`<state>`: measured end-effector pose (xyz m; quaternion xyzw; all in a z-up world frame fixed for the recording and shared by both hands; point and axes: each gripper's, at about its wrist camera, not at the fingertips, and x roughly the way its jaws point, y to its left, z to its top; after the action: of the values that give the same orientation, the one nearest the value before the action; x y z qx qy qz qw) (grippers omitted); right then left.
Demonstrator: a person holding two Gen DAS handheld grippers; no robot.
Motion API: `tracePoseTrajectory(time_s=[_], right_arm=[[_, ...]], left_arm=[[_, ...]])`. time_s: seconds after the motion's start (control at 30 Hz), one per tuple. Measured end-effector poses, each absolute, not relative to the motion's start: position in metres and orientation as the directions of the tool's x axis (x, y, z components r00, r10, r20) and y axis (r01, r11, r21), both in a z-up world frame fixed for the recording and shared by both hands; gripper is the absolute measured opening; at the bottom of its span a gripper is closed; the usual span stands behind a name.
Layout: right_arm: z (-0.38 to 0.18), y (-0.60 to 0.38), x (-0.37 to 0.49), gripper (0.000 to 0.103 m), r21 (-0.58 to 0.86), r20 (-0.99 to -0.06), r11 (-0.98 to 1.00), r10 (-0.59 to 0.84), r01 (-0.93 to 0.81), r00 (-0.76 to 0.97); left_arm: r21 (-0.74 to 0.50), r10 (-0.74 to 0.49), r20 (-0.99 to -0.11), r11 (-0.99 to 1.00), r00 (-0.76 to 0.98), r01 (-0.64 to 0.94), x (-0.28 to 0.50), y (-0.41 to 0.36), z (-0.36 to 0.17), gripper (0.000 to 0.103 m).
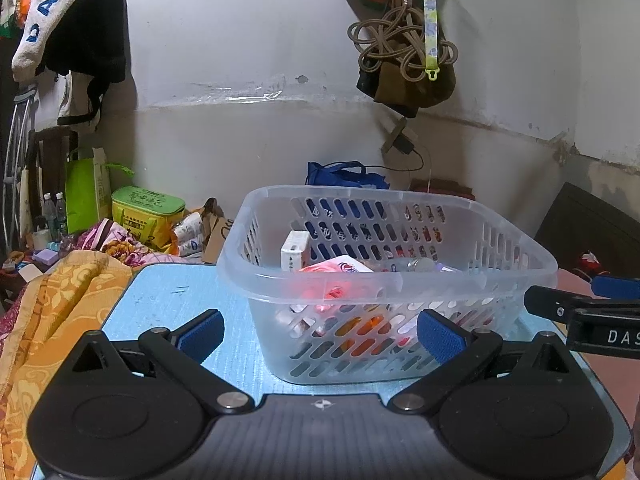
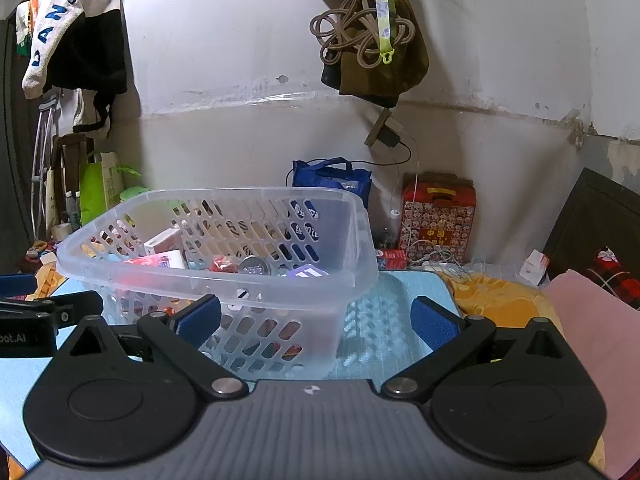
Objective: Organize objects
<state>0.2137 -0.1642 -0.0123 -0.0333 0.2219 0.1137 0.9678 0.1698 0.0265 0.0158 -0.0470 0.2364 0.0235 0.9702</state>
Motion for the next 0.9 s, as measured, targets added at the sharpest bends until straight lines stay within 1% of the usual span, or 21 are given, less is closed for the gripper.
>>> tracePoseTrajectory(time_s=[0.9], right_arm=[[-0.0117,-0.1638,0.2130,0.103,-0.018,-0.442,0.971,0.205,-0.237,0.873]], left_arm=[[-0.073,0.018,-0.464,0.996,0.886,-0.058,0.1694,0.0247,0.0135,0.103]])
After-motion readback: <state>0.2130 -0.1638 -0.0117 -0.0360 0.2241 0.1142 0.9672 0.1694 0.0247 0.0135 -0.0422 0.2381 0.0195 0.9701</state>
